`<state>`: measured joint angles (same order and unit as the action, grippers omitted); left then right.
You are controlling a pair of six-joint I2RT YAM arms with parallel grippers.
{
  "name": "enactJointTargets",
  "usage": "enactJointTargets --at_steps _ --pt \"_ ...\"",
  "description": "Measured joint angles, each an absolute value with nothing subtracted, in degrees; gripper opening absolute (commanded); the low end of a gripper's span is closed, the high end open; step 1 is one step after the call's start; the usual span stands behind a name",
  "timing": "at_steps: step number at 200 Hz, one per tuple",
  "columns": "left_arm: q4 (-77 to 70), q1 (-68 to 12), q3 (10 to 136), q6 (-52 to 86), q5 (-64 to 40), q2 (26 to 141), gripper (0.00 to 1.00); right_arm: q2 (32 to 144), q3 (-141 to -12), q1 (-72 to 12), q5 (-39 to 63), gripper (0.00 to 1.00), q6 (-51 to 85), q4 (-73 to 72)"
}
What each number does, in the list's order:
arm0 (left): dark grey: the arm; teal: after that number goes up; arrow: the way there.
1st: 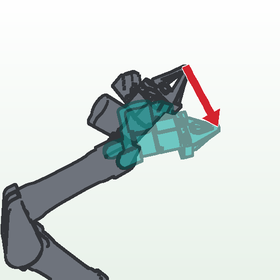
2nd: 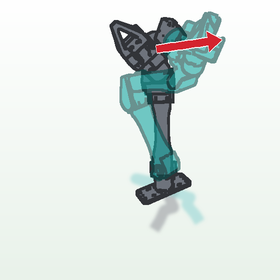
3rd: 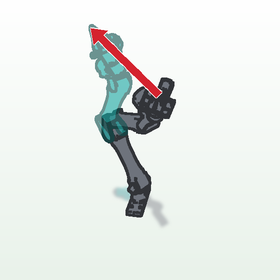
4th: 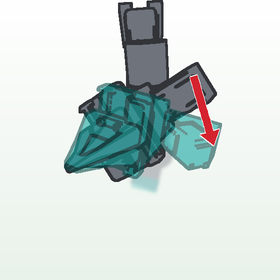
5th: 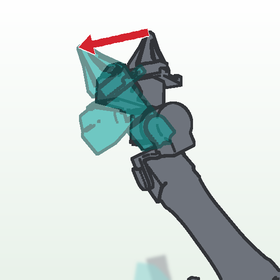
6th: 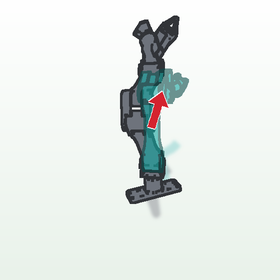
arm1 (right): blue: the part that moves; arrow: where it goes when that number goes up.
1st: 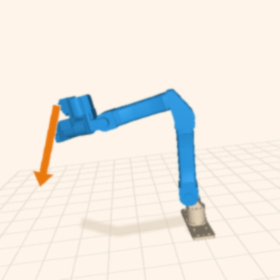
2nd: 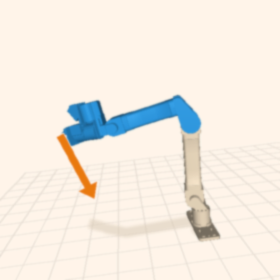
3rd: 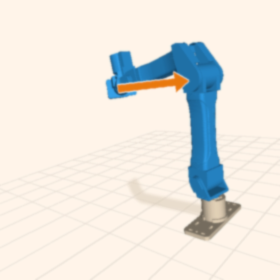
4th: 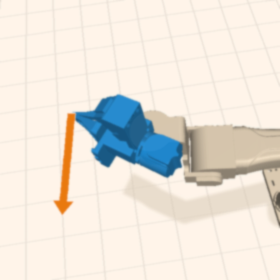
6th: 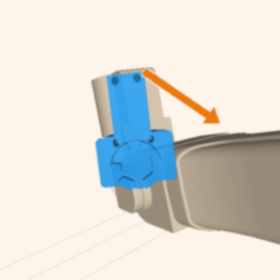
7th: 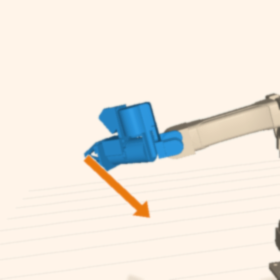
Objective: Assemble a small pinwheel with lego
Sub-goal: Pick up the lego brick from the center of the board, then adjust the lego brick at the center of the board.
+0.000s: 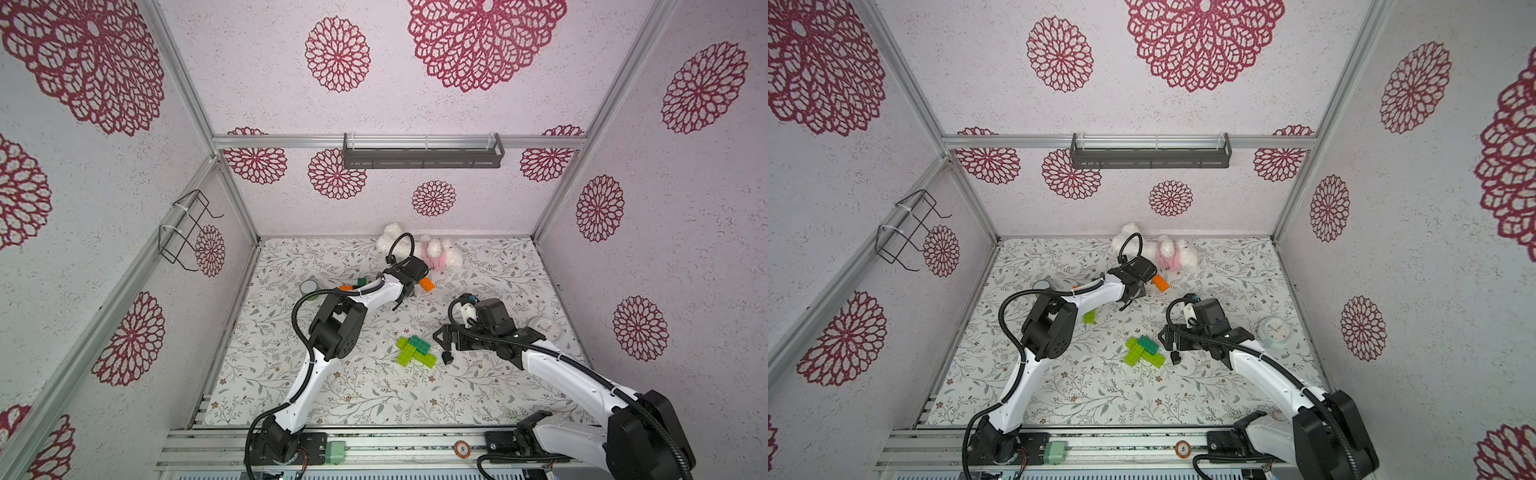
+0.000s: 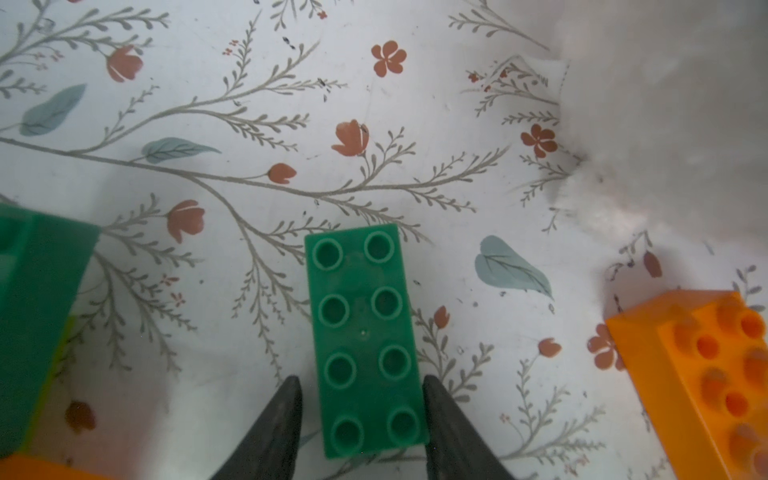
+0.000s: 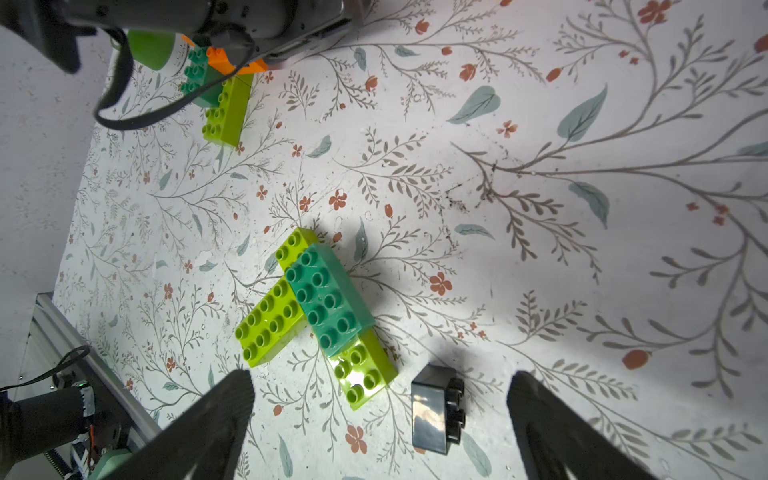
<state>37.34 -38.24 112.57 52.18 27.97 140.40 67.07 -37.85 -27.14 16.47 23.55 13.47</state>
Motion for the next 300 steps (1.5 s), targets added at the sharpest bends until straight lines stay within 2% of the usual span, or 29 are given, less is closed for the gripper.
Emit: enactJointTargets --at_steps 39,76,133,166,197,209,229,250,274,300 --pt "37.67 -38.19 112.97 52.66 28.56 140.68 0.43 67.07 -37.85 -27.14 16.82 0.97 23.57 13.47" --pt "37.89 -38.13 113.54 52.60 28.71 141.03 0.34 67.05 -37.85 -27.16 16.82 0.97 23.57 13.54" --pt "34.65 -38.02 111.11 50.46 28.42 139.94 0.32 66.94 -37.85 -27.59 16.84 0.93 23.55 14.09" --pt "28.91 -37.85 102.65 46.54 25.23 133.95 0.30 66.96 -37.87 -30.57 16.60 0.90 23.66 14.87" --pt "20.49 -37.69 91.42 42.41 20.21 121.16 0.30 67.09 -37.87 -35.03 16.10 0.84 25.12 15.31" --pt "17.06 -37.65 87.22 41.28 18.41 115.13 0.30 67.18 -37.87 -36.34 15.73 0.79 25.74 15.27" --pt "11.18 -37.54 79.05 39.22 15.53 103.90 0.30 67.31 -37.82 -37.93 14.96 0.56 27.20 15.16" --pt "5.17 -37.39 68.97 36.51 12.38 92.66 0.31 68.29 -37.82 -39.38 14.31 0.41 28.84 14.68" --pt "0.32 -37.28 55.55 32.73 7.03 80.25 0.31 71.35 -37.82 -42.02 13.04 0.30 30.46 13.96" --pt "0.27 -37.32 44.21 30.28 5.21 68.29 0.31 75.40 -37.82 -45.50 12.01 0.25 32.10 13.08"
